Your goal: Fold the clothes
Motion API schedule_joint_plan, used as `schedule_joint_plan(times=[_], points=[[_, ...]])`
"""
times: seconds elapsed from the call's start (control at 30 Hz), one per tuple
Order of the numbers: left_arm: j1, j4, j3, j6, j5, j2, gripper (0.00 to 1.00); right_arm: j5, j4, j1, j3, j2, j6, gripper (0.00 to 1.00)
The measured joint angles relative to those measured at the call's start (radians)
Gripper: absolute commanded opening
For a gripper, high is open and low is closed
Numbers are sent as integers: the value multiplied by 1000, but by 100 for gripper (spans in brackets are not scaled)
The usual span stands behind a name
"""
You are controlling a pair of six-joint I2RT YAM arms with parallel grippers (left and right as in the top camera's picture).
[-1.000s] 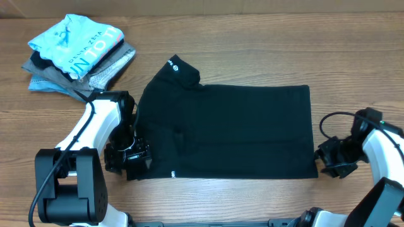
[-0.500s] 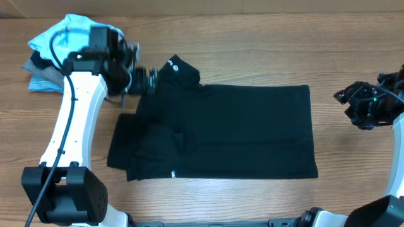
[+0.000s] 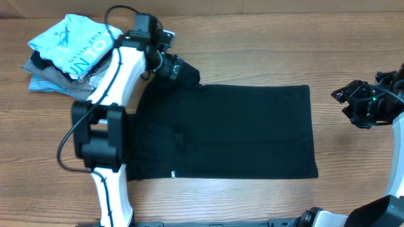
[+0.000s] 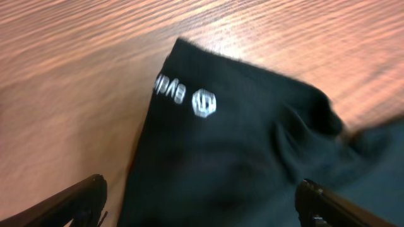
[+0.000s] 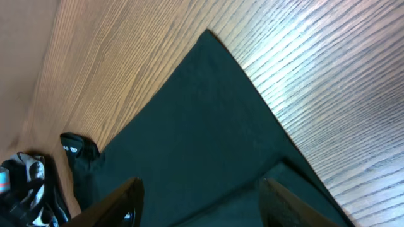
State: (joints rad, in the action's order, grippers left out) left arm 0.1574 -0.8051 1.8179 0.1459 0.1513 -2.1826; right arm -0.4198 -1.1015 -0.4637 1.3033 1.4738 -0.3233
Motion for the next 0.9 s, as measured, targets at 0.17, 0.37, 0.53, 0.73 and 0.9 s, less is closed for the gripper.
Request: schedule_joint_plan(times=[0.17,0.37,0.53,0.73,0.9], points=[[27,129,42,31,-56,-106,100,0,-10,0,0,0,3,62],[30,240,57,48,-93,-148,90,1,-11,0,0,0,3,62],[30,293,63,50,-91,-196,75,10,-21,0,0,0,3,62],[30,316,65,58,-43,-225,35,17,-42,0,0,0,5,62],[31,305,68,47,-32,-225,25,29,-40,0,0,0,7,62]])
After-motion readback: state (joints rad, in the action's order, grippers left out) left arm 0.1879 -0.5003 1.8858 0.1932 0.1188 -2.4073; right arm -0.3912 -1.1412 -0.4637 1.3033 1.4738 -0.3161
